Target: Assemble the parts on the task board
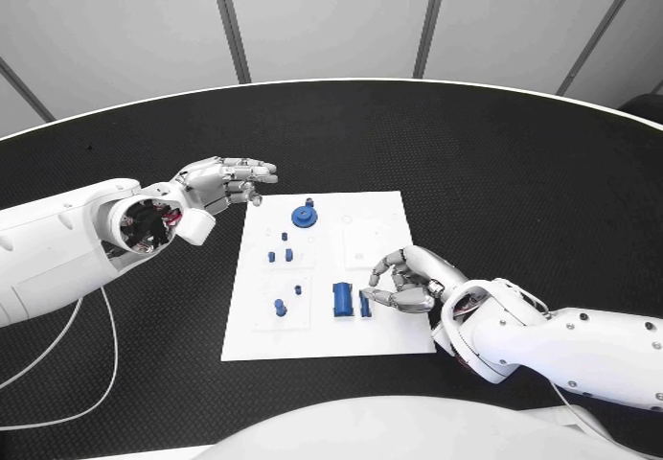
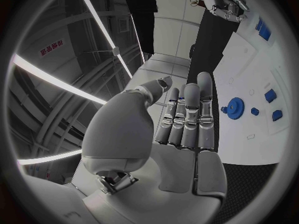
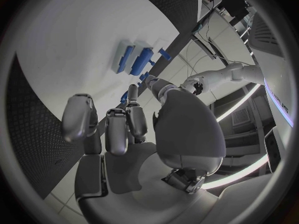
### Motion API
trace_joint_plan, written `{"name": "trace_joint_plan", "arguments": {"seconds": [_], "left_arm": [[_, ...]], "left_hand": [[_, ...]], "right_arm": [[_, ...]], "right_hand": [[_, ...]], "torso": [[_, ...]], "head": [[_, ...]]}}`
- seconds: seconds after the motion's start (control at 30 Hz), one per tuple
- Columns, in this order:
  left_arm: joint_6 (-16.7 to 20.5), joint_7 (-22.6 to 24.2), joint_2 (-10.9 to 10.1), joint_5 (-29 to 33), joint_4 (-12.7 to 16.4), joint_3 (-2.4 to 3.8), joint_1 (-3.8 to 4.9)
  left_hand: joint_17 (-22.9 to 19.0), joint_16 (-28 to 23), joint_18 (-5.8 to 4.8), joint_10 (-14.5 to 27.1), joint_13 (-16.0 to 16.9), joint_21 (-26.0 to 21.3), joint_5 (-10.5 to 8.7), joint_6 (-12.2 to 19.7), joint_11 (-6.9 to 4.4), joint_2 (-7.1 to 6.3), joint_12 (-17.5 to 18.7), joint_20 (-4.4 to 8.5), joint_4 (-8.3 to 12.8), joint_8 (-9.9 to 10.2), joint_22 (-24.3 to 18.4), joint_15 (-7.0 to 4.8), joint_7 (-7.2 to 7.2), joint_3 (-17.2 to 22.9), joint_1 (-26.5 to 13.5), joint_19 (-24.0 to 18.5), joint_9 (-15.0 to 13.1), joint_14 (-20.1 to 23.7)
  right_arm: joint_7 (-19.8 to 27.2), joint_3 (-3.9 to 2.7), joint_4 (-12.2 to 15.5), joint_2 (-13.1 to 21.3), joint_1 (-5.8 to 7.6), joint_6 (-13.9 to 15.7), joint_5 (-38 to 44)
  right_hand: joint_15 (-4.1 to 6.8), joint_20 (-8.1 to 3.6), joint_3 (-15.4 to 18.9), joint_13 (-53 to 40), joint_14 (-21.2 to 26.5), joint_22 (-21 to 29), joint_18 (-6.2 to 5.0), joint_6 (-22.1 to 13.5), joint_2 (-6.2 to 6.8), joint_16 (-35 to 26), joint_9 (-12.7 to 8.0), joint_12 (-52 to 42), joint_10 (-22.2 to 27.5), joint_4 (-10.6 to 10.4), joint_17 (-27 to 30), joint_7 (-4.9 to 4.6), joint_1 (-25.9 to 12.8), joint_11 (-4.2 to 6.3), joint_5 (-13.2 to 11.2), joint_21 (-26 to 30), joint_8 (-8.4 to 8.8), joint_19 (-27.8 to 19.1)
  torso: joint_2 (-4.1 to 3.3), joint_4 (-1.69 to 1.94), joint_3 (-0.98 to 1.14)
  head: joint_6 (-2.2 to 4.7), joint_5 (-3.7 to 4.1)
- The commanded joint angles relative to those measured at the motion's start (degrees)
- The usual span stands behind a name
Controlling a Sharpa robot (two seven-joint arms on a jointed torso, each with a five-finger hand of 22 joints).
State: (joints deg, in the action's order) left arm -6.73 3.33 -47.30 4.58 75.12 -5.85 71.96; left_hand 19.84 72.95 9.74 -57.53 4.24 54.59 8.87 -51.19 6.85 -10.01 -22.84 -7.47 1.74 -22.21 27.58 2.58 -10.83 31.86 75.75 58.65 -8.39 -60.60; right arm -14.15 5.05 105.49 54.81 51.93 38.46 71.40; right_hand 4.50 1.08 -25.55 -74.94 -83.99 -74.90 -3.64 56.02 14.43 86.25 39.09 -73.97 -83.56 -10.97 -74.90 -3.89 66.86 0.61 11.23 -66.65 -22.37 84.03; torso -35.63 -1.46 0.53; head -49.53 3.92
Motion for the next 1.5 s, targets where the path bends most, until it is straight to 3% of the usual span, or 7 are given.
{"name": "trace_joint_plan", "arguments": {"seconds": [0.03, 0.97, 1.0, 1.1, 1.27, 1.3, 1.5], "left_arm": [[0.28, 0.31, 0.12, 0.20, -0.10, 0.00, 0.00], [16.55, 15.34, 7.98, 12.55, -7.07, -0.02, -1.98], [16.24, 15.12, 7.53, 12.37, -6.87, -0.01, -1.90], [17.15, 15.42, 7.40, 11.92, -6.29, 0.14, -2.16], [20.39, 16.48, 6.94, 10.34, -4.27, 0.69, -3.09], [21.41, 16.81, 6.80, 9.84, -3.62, 0.86, -3.38], [30.90, 19.92, 5.44, 5.19, 2.33, 2.47, -6.09]], "left_hand": [[-0.16, 0.23, 0.87, 0.37, 0.05, -0.46, 0.17, 0.09, 0.15, 0.55, 0.31, -0.14, -0.40, 0.38, -0.15, 0.02, -0.01, -0.02, 0.02, 0.15, 0.08, 0.42], [-15.96, -53.29, -1.69, 5.53, -0.65, -47.73, 0.19, 5.68, 5.94, -0.37, 16.55, -9.25, -6.01, 6.32, -23.91, 8.96, 0.12, -1.25, 0.70, -17.10, 2.04, 20.51], [-19.84, -72.95, -9.74, 57.53, -4.24, -54.59, -8.87, 51.19, -6.85, 10.01, 22.84, 7.47, -1.74, 22.21, -27.58, -2.58, 10.83, -31.86, -22.23, -58.65, 8.39, 60.60], [-19.84, -72.95, -9.74, 57.53, -4.24, -54.59, -8.87, 51.19, -6.85, 10.01, 22.84, 7.47, -1.74, 22.21, -27.58, -2.58, 10.83, -31.86, -27.72, -58.65, 8.39, 60.60], [-19.84, -72.95, -9.74, 57.53, -4.24, -54.59, -8.87, 51.19, -6.85, 10.01, 22.84, 7.47, -1.74, 22.21, -27.58, -2.58, 10.83, -31.86, -35.56, -58.65, 8.39, 60.60], [-19.84, -72.95, -9.74, 57.53, -4.24, -54.59, -8.87, 51.19, -6.85, 10.01, 22.84, 7.47, -1.74, 22.21, -27.58, -2.58, 10.83, -31.86, -75.75, -58.65, 8.39, 60.60], [-19.84, -72.95, -9.74, 57.53, -4.24, -54.59, -8.87, 51.19, -6.85, 10.01, 22.84, 7.47, -1.74, 22.21, -27.58, -2.58, 10.83, -31.86, -75.75, -58.65, 8.39, 60.60]], "right_arm": [[9.44, -0.33, -1.64, 0.04, 0.12, 0.38, -8.72], [40.48, -1.41, -33.54, -10.83, 14.29, -16.48, -59.57], [40.32, -1.39, -32.99, -10.43, 14.25, -16.14, -59.43], [40.48, -1.54, -32.26, -10.42, 13.99, -15.22, -59.93], [41.01, -2.09, -29.67, -10.37, 13.10, -11.99, -61.71], [41.19, -2.26, -28.84, -10.36, 12.82, -10.96, -62.27], [42.67, -3.76, -21.69, -10.23, 10.35, -2.02, -67.18]], "right_hand": [[-0.78, 0.88, 1.64, -2.19, -2.81, -6.10, -1.98, -0.92, 0.46, -3.15, -0.67, 6.84, 2.72, -0.22, -2.35, -0.85, 0.32, -0.74, 2.71, 9.87, 1.51, -1.46], [-12.03, 13.08, -4.18, 67.95, 27.08, 53.59, -6.93, -5.14, -2.64, -76.16, -14.15, 70.38, 21.56, 4.38, 56.44, -6.59, 7.62, -9.71, 1.35, 63.12, 14.49, -31.62], [-4.50, -1.08, 25.55, 74.94, 83.99, 74.90, 3.64, -56.02, -14.43, -86.25, -39.09, 73.97, 40.11, 10.97, 74.90, 3.89, -14.56, -0.61, -11.23, 66.65, 22.37, -84.03], [-4.50, -1.08, 25.55, 74.94, 83.99, 74.90, 3.64, -56.02, -14.43, -86.25, -39.09, 73.97, 83.56, 10.97, 74.90, 3.89, -19.71, -0.61, -11.23, 66.65, 22.37, -84.03], [-4.50, -1.08, 25.55, 74.94, 83.99, 74.90, 3.64, -56.02, -14.43, -86.25, -39.09, 73.97, 83.56, 10.97, 74.90, 3.89, -66.86, -0.61, -11.23, 66.65, 22.37, -84.03], [-4.50, -1.08, 25.55, 74.94, 83.99, 74.90, 3.64, -56.02, -14.43, -86.25, -39.09, 73.97, 83.56, 10.97, 74.90, 3.89, -66.86, -0.61, -11.23, 66.65, 22.37, -84.03], [-4.50, -1.08, 25.55, 74.94, 83.99, 74.90, 3.64, -56.02, -14.43, -86.25, -39.09, 73.97, 83.56, 10.97, 74.90, 3.89, -66.86, -0.61, -11.23, 66.65, 22.37, -84.03]], "torso": [[0.29, -0.33, -0.16], [3.82, -1.83, -1.24], [3.39, -2.07, -1.14], [3.47, -1.79, -1.09], [3.77, -0.81, -0.92], [3.86, -0.50, -0.87], [4.36, 1.16, -0.58]], "head": [[0.60, -0.17], [9.90, -3.95], [9.34, -3.56], [9.80, -3.59], [11.42, -3.69], [11.93, -3.72], [14.66, -3.89]]}}
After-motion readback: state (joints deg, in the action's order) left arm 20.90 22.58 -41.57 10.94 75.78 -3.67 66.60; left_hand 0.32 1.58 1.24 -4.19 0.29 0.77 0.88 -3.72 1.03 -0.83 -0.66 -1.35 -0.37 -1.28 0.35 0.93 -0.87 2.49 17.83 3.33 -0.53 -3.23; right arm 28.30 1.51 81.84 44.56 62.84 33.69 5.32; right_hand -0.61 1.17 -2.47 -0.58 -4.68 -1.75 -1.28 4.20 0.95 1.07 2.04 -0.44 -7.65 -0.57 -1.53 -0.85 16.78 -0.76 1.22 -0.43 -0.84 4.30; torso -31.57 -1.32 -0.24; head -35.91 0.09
